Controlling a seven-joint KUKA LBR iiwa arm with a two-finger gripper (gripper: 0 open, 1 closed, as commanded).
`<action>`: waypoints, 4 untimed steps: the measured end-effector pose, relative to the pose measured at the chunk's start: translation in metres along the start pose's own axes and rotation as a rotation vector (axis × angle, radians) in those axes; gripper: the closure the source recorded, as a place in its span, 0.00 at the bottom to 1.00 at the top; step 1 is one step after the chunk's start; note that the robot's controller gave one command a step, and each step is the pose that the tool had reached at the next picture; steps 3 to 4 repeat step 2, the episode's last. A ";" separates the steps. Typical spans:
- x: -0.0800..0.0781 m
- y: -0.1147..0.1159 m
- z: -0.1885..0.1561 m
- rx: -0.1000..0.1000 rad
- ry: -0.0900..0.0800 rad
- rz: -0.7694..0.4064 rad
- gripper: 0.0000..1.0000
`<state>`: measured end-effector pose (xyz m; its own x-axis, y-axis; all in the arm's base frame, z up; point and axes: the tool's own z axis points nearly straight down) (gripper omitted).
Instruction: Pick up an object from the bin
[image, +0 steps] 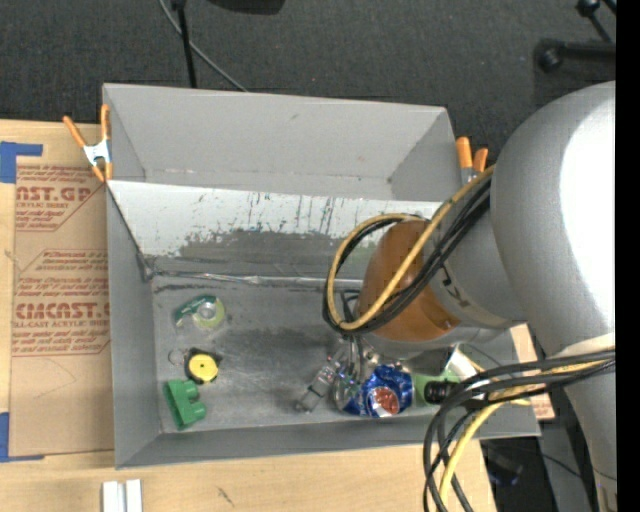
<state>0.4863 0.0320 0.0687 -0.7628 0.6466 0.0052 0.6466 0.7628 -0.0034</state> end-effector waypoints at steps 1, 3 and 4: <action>-0.002 0.001 0.000 -0.002 -0.004 0.000 1.00; -0.002 0.001 -0.044 -0.005 -0.007 -0.001 1.00; -0.002 0.001 -0.044 -0.005 -0.007 -0.001 1.00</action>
Offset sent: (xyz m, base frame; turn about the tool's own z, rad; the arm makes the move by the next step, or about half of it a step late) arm 0.0000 0.0000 0.0000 0.0000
